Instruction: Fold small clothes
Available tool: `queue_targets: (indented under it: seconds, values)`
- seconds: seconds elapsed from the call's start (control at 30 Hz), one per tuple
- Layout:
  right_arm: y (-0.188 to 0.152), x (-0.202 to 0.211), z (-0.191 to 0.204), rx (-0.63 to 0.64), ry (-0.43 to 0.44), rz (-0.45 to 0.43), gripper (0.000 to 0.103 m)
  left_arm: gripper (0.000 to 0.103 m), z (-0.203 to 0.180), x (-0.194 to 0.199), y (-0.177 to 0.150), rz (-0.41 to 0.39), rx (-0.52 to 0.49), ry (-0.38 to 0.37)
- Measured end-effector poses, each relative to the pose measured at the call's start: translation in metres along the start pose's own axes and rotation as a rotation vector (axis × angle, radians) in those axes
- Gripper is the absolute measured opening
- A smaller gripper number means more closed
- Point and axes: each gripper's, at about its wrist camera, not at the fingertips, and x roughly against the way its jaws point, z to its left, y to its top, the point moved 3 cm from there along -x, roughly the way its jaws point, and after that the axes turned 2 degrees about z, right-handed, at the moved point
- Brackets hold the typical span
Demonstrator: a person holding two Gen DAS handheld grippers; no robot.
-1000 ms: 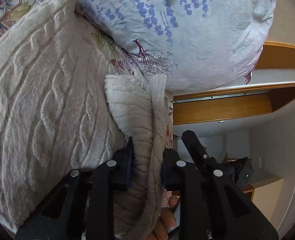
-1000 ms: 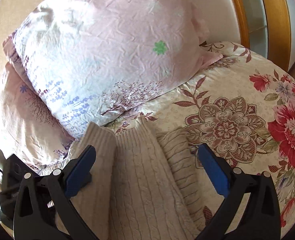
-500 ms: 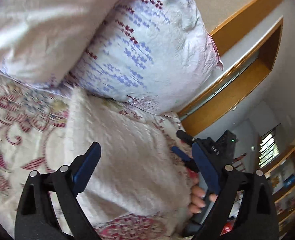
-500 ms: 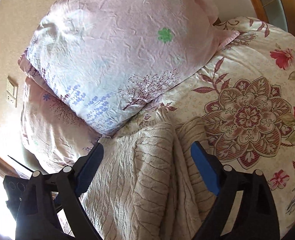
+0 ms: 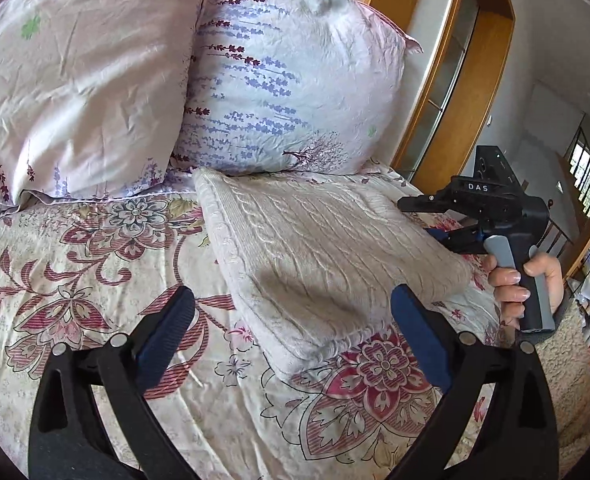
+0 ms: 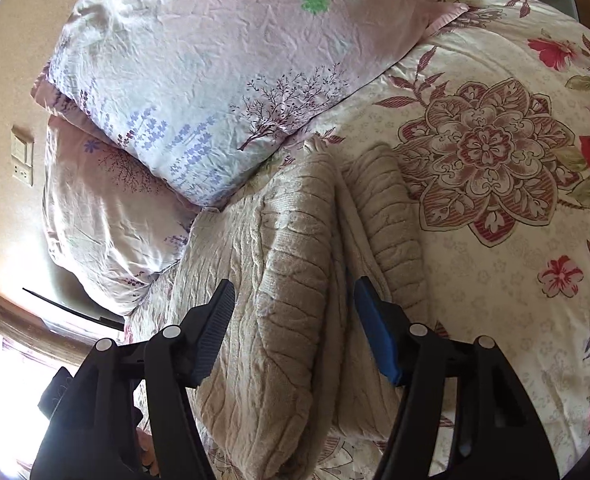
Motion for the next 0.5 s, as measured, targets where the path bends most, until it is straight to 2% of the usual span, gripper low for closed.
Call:
queue_targets:
  seconds: [0.2,0.3,0.4,0.43,0.5]
  values:
    - [0.001,-0.015,0.003,0.012,-0.049,0.052,0.065,0.101,-0.003,-0.004,-0.004,0.022,-0.036,0.051]
    - [0.001,-0.018,-0.001,-0.002,-0.035,0.064,0.064,0.101,-0.002,-0.007,-0.006,0.034,-0.045,0.083]
    - [0.000,-0.022,-0.001,-0.005,0.005,0.083,0.056,0.101,-0.002,-0.011,-0.008,0.049,-0.061,0.127]
    - [0.000,-0.023,0.000,-0.003,0.015,0.089,0.049,0.101,-0.002,-0.013,-0.008,0.055,-0.069,0.149]
    - [0.003,-0.027,-0.001,-0.007,0.016,0.090,0.045,0.101,-0.004,-0.016,-0.010,0.067,-0.096,0.220]
